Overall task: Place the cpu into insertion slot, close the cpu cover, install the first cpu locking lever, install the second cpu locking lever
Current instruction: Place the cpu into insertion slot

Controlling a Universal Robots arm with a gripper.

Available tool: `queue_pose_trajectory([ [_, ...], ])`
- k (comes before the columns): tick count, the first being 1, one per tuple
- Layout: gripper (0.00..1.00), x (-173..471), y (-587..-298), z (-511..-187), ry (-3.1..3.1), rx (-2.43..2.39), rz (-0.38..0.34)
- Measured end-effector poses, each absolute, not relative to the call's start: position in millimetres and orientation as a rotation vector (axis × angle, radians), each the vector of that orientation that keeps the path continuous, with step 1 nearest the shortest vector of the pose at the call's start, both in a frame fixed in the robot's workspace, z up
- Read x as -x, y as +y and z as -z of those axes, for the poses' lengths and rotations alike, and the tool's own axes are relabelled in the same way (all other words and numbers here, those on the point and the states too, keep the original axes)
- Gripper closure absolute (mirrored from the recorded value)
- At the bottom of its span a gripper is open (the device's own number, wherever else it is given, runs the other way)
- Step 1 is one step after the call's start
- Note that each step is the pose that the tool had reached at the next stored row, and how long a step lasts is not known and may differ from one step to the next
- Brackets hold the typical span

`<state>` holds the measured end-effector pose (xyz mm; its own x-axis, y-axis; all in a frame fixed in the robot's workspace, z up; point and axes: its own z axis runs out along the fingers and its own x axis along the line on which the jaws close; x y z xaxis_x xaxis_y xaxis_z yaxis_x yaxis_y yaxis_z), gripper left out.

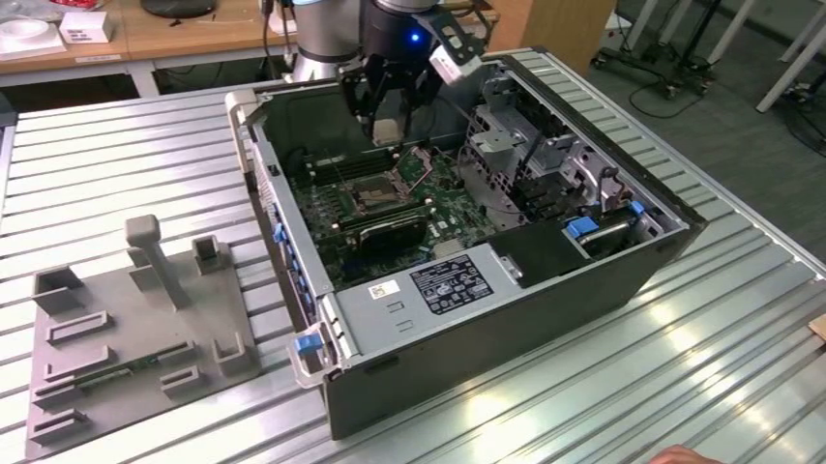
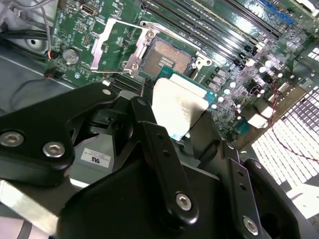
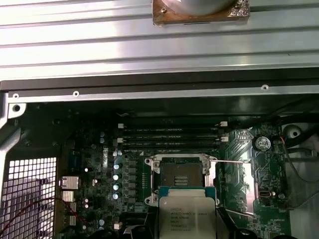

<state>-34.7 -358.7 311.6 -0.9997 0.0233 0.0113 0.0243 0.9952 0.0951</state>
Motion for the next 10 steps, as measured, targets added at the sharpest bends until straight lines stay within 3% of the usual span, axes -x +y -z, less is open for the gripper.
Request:
queue_pose_trajectory([
  [10,0.46,38,-359,-295,-3.136,0.027,0.15],
])
